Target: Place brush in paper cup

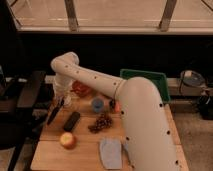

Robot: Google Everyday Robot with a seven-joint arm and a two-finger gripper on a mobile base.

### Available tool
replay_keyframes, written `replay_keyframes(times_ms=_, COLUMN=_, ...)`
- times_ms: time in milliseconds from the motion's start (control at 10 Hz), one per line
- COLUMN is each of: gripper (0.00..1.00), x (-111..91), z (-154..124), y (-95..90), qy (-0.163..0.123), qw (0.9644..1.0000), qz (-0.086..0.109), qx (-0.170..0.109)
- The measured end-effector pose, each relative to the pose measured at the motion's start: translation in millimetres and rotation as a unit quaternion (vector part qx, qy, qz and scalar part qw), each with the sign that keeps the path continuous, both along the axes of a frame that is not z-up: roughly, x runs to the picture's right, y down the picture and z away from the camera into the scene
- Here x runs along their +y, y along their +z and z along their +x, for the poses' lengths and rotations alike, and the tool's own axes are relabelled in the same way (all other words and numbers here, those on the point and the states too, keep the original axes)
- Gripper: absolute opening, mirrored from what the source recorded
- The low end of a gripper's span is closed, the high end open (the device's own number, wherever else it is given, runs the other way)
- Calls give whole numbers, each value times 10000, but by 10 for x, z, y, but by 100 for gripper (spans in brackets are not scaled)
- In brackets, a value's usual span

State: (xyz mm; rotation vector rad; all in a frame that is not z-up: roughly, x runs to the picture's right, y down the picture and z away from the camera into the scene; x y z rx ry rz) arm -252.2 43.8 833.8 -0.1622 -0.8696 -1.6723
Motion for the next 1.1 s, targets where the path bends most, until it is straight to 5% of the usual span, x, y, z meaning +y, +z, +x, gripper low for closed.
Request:
replay_keyframes(times_ms=200, gripper=74, x=-1, z=25, y=13, qy=13, qw=10000, qz=-15, qx=35)
replay_keyframes(times_ms=700, gripper=74, x=-37, z=110, y=11, qy=59, qw=9999, qz=21, qx=156)
replay_keyframes(times_ms=1100, gripper=74, x=-189, z=276, y=-24, qy=395, qw=9987, qz=142, qx=304)
